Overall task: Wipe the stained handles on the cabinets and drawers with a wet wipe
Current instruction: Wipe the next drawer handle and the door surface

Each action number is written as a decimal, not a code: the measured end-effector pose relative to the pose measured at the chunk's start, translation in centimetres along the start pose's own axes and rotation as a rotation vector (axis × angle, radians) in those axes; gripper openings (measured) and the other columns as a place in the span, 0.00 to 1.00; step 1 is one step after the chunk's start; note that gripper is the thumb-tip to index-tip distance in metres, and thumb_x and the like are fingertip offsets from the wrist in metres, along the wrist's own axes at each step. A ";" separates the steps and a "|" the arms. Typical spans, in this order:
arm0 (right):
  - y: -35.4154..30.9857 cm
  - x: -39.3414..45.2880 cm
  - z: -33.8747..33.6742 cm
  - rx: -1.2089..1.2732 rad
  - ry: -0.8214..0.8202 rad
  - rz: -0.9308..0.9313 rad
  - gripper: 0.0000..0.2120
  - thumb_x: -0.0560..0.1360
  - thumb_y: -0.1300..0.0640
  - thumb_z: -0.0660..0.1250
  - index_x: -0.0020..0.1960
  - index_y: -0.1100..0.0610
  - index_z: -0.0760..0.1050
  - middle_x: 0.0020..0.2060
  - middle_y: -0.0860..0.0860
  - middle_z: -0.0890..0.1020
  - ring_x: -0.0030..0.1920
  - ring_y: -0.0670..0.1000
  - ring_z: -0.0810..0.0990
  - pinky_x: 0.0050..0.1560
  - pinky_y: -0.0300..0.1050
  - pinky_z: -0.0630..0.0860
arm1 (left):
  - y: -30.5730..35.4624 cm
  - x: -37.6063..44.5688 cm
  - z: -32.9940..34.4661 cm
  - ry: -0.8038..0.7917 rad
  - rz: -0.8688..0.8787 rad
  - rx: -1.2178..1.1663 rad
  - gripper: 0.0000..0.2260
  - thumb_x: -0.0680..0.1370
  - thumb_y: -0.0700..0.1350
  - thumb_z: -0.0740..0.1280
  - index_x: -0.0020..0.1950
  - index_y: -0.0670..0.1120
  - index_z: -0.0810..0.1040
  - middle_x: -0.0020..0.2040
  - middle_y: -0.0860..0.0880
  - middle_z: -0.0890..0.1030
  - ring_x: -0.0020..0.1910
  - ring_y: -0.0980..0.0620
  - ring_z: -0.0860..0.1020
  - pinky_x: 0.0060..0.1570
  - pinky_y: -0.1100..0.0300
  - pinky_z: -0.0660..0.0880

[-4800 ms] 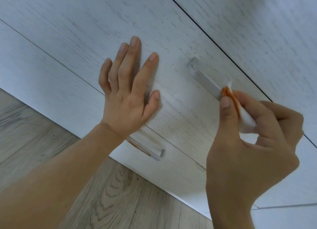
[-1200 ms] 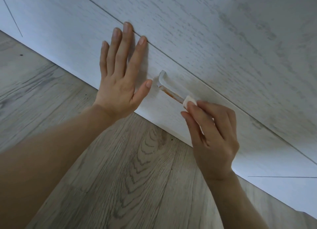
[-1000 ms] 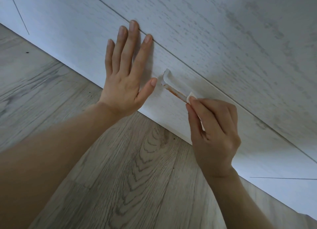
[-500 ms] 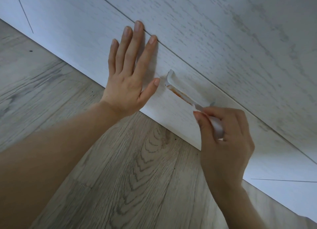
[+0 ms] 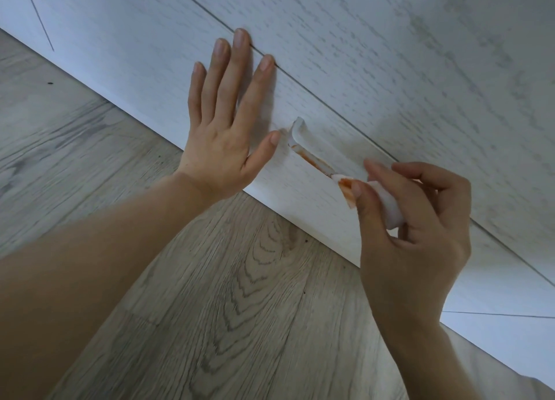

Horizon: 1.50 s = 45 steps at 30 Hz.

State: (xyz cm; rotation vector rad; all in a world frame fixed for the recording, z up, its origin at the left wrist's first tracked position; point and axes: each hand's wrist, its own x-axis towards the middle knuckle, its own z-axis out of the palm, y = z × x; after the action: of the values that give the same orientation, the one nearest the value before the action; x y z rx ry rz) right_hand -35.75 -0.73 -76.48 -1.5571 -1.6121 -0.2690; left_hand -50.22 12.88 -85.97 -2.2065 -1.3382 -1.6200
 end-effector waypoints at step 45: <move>1.5 0.7 3.4 -0.100 0.064 -0.414 0.02 0.72 0.66 0.73 0.44 0.65 0.83 0.36 0.58 0.81 0.35 0.57 0.77 0.42 0.37 0.72 | 0.7 0.4 -0.1 -0.007 -0.006 0.022 0.28 0.78 0.52 0.57 0.73 0.39 0.56 0.70 0.27 0.61 0.70 0.34 0.53 0.70 0.39 0.49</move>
State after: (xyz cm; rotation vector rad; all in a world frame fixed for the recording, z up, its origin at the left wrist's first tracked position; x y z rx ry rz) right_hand -35.76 2.31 -78.64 -1.2590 -1.8836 -0.6239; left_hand -49.82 12.60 -85.31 -2.2003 -1.3588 -1.5928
